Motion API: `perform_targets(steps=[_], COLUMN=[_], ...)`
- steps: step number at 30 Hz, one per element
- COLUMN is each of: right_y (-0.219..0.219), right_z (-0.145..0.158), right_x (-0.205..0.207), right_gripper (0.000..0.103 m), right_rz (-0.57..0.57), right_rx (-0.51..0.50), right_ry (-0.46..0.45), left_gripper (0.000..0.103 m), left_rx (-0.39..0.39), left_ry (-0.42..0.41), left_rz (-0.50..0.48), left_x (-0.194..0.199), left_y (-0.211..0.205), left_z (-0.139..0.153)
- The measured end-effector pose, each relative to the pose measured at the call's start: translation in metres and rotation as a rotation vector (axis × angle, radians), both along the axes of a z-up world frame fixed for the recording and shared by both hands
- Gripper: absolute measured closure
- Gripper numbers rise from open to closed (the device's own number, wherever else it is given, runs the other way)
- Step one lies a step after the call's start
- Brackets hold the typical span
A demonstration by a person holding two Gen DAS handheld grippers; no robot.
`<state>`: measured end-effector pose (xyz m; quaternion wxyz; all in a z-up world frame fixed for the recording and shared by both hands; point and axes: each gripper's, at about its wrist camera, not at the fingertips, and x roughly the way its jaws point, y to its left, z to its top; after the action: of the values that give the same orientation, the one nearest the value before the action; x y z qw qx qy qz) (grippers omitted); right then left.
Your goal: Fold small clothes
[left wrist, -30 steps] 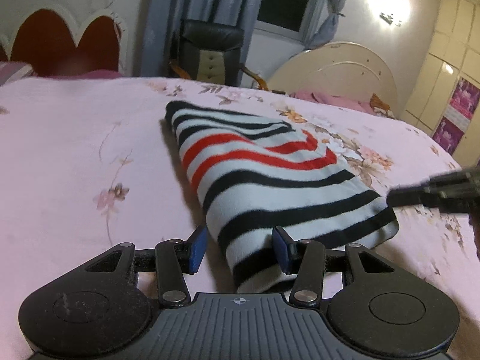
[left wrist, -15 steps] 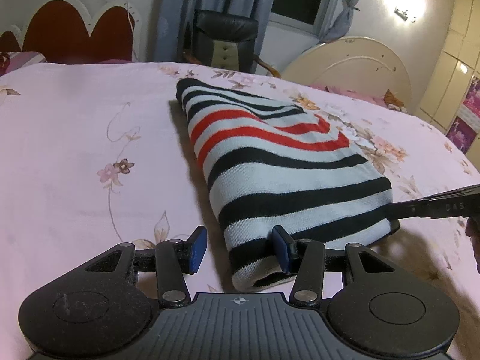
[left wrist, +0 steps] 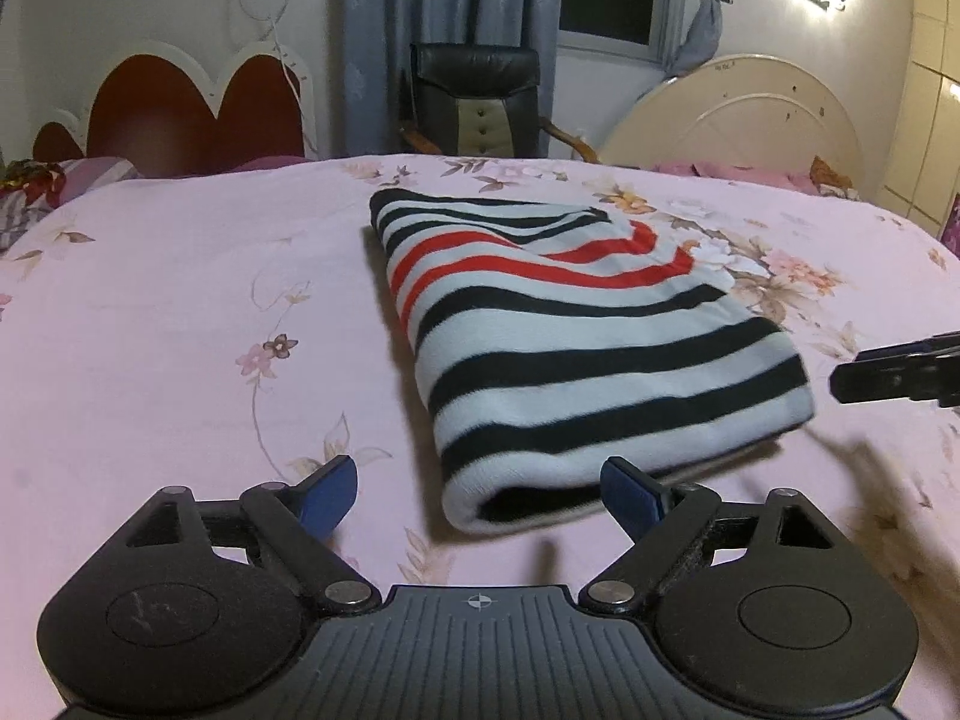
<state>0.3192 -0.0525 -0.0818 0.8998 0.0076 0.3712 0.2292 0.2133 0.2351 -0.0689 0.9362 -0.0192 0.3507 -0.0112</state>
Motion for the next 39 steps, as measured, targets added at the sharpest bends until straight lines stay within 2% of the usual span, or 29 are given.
perform_targets(steps=[2, 4, 8, 11, 15, 22, 27, 32, 39], right_y=[-0.006, -0.013, -0.031, -0.041, -0.047, -0.054, -0.058, -0.061, -0.065], right_z=[0.008, 0.018, 0.037, 0.052, 0.072, 0.099, 0.107, 0.114, 0.123], right_x=[-0.012, -0.026, -0.056, -0.084, -0.128, -0.205, -0.248, -0.276, -0.292], right_gripper=[0.026, 0.023, 0.012, 0.008, 0.001, 0.001, 0.001, 0.001, 0.001], right_rz=[-0.016, -0.030, -0.074, -0.091, -0.097, -0.132, -0.147, -0.157, -0.163], right_rx=[-0.007, -0.002, 0.018, 0.034, 0.034, -0.029, -0.079, -0.061, -0.070], right_ry=[-0.027, -0.050, -0.086, -0.114, -0.162, -0.249, -0.293, -0.317, -0.352], left_gripper=[0.010, 0.002, 0.002, 0.002, 0.002, 0.002, 0.002, 0.002, 0.002], left_rx=[-0.006, -0.003, 0.008, 0.013, -0.019, -0.023, -0.065, -0.063, -0.077], left_ry=[-0.011, -0.029, -0.067, -0.110, -0.159, -0.220, -0.253, -0.292, -0.321], left_rz=[0.009, 0.013, -0.004, -0.004, -0.006, 0.025, 0.035, 0.017, 0.009], left_x=[-0.010, -0.021, -0.050, -0.077, -0.117, -0.193, -0.238, -0.262, -0.280], left_y=[-0.005, -0.011, -0.028, -0.041, -0.052, -0.073, -0.081, -0.092, -0.106], left_z=[0.008, 0.019, 0.045, 0.067, 0.095, 0.130, 0.146, 0.158, 0.166])
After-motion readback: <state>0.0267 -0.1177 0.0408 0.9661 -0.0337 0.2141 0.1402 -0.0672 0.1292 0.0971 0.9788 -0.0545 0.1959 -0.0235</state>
